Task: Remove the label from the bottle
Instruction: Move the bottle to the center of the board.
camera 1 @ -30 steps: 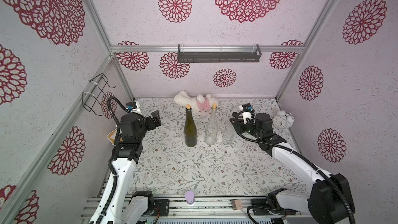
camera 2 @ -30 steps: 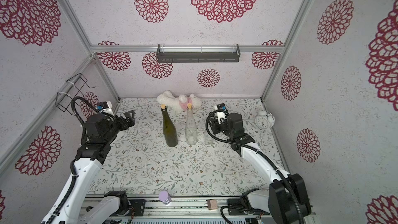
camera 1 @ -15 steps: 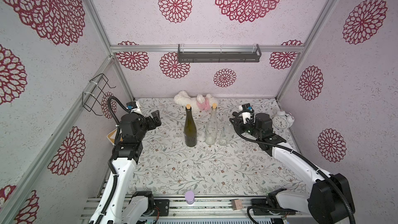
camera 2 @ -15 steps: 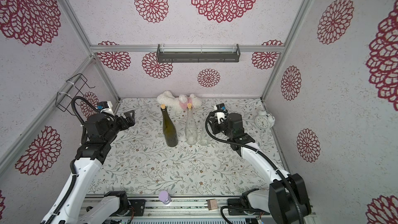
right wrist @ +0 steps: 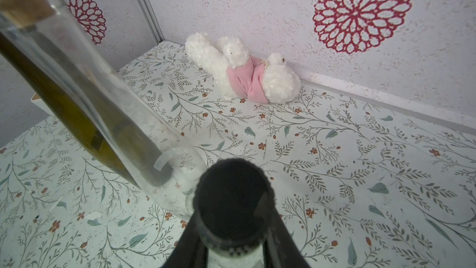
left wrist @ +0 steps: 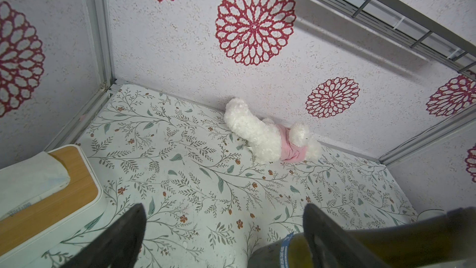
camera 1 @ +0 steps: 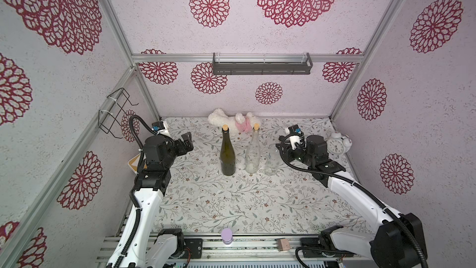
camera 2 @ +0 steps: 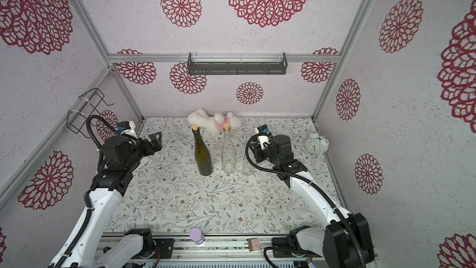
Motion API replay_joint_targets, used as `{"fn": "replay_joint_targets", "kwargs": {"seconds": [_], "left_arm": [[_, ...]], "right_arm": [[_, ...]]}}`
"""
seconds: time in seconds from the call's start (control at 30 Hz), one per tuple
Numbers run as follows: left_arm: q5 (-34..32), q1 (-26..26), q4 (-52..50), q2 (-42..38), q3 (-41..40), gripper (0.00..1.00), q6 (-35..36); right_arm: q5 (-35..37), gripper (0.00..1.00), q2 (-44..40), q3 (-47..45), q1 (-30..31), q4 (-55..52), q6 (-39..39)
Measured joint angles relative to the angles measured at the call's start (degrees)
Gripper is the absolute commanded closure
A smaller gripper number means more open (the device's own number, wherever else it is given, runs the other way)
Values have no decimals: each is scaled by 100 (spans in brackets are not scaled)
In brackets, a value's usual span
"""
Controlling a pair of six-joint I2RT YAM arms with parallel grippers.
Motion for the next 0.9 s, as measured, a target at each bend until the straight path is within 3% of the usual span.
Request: {"fn": "replay_joint_targets", "kwargs": {"seconds": [0.4,0.9], "left_arm": [[186,-68,-37,-81,0,3,-13],[275,-444,-162,-129,118,3,120]], "right_arm": [[-278,81,-535,-9,125,-695,-109],[-238,81,-826,-308,798,-726,-120]]}}
